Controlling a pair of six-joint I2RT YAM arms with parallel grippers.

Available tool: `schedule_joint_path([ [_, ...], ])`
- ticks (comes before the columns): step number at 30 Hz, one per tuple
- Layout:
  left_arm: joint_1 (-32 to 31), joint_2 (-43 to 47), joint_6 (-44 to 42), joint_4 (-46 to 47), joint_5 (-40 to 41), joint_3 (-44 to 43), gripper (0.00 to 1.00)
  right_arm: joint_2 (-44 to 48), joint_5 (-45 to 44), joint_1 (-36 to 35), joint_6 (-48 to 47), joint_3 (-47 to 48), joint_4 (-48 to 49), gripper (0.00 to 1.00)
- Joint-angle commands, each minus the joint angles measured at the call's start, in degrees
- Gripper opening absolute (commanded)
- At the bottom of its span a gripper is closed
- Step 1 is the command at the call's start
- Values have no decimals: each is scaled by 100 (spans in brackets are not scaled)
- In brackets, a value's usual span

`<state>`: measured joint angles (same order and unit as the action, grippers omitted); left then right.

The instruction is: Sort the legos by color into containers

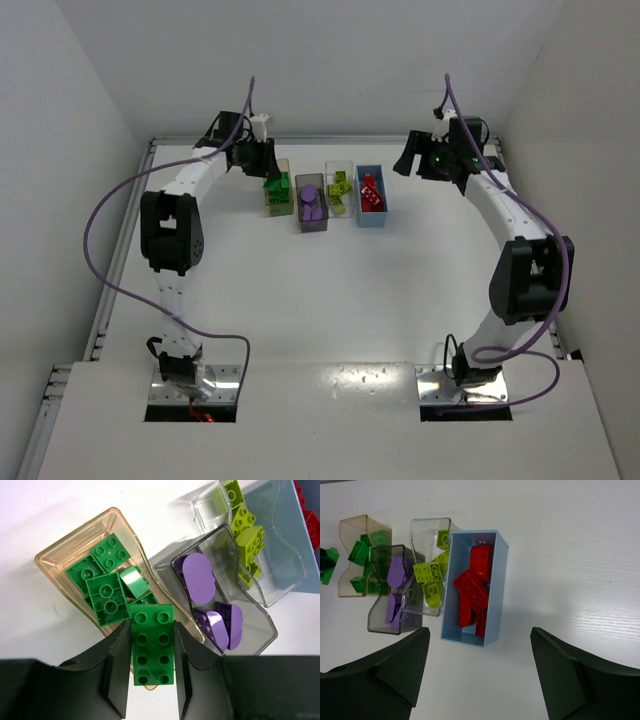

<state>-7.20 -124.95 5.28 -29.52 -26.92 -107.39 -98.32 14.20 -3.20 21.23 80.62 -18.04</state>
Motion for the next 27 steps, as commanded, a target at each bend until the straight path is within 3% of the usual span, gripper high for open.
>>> schedule_joint_path([
  [1, -27, -65, 219, -10, -113, -282, 15, 15, 110, -40, -23, 191, 205, 82],
  [4, -80, -187, 271, 42, -51, -335, 15, -38, 110, -40, -23, 191, 205, 82],
  [6, -80, -240, 272, 43, 11, -335, 21, -90, 110, -40, -23, 191, 205, 82],
  [9, -132, -363, 377, 43, 11, -335, 47, -143, 110, -40, -23, 244, 205, 82],
  [10, -132, -364, 377, 43, -41, -335, 63, -143, 110, -40, -23, 296, 205, 82],
  [12, -132, -416, 377, 43, 11, -335, 75, -204, 110, -40, -23, 296, 205, 82],
  [13, -132, -417, 377, 43, 11, -335, 87, -205, 162, -40, -23, 296, 205, 82],
  [16, -132, -242, 325, 112, -67, -335, 100, -205, 162, -40, -23, 296, 205, 82],
  [27, -80, 1541, 140, 184, 275, 7, 100, -205, 329, -40, -181, 191, 363, 82],
])
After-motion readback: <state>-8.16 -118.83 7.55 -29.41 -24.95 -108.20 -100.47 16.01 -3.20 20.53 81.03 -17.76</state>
